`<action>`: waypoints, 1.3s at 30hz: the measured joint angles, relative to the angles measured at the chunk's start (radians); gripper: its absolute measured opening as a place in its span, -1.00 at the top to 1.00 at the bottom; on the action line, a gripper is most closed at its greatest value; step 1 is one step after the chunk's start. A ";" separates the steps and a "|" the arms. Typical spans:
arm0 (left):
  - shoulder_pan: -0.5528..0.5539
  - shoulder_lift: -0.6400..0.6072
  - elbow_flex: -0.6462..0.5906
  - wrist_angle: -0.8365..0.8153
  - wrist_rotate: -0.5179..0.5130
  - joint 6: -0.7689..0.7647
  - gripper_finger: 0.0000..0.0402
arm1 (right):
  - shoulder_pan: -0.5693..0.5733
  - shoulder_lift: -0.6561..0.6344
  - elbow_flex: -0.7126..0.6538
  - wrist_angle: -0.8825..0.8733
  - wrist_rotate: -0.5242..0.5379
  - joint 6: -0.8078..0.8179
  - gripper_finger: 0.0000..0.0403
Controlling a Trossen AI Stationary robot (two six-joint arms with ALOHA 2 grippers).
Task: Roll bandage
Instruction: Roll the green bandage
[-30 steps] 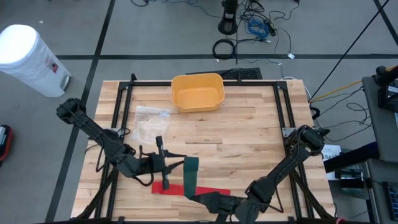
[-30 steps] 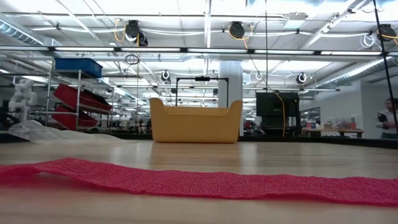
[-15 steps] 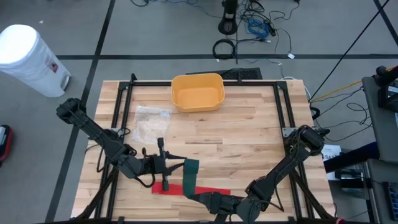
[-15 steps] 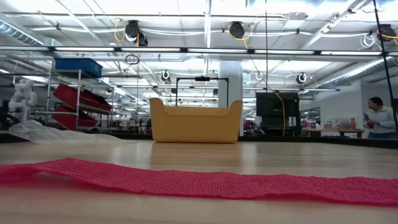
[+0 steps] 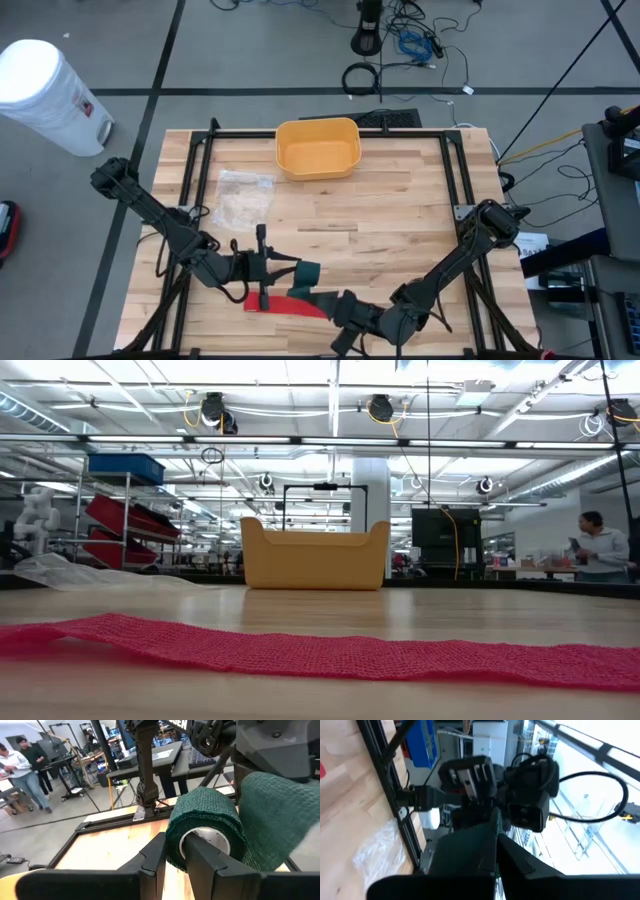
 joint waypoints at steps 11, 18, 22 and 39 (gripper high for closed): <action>0.000 0.000 0.000 -0.004 -0.011 -0.001 0.64 | 0.021 0.000 0.000 0.039 0.050 -0.053 1.00; 0.000 0.000 0.000 -0.026 -0.046 -0.001 0.64 | 0.028 0.000 0.000 0.049 0.052 -0.065 1.00; 0.000 0.000 0.000 -0.025 -0.046 -0.002 0.64 | 0.028 0.000 0.000 0.062 0.098 -0.089 1.00; 0.000 0.001 0.000 -0.021 -0.024 -0.023 0.64 | 0.028 0.000 0.000 0.144 0.174 -0.126 1.00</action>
